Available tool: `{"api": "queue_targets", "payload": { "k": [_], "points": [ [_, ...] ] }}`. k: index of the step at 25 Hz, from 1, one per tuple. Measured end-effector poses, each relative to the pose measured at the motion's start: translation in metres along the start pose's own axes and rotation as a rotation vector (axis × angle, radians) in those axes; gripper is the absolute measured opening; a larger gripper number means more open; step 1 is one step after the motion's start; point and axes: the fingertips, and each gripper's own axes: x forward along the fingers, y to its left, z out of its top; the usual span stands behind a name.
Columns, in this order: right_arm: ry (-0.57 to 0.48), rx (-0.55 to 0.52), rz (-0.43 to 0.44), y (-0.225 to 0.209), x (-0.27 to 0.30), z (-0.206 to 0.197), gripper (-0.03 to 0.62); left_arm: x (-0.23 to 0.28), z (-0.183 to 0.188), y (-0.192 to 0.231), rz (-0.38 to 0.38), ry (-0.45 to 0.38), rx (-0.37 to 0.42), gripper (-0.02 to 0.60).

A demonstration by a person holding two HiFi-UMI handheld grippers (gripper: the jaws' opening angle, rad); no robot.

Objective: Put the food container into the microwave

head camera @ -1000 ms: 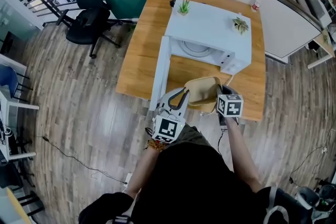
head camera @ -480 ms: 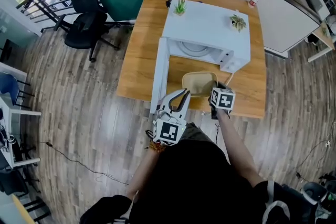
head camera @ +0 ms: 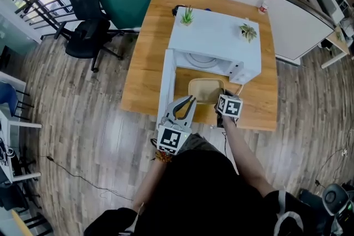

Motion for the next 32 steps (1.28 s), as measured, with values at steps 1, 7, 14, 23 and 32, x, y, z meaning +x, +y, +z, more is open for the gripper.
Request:
{"api": "queue_targets", "payload": {
  "k": [1,7,14,23,32],
  "points": [
    [-0.001,0.01,-0.002,-0.001,0.003,0.002,0.014,0.001,0.0,0.002,-0.003,-0.002,-0.008,0.037],
    [-0.007,0.073,-0.024,-0.005,0.021,0.009,0.014,0.009,0.0,0.012,-0.035,0.009,0.004,0.037],
    [-0.019,0.135,-0.045,-0.004,0.04,0.016,0.014,0.018,0.004,0.006,-0.082,0.011,0.004,0.037],
    [-0.023,0.222,-0.024,-0.001,0.073,0.027,0.015,0.029,0.006,-0.001,-0.134,0.017,0.043,0.037],
    [-0.024,0.24,-0.04,-0.005,0.1,0.042,0.015,0.034,0.004,0.012,-0.132,0.04,0.061,0.037]
  ]
}}
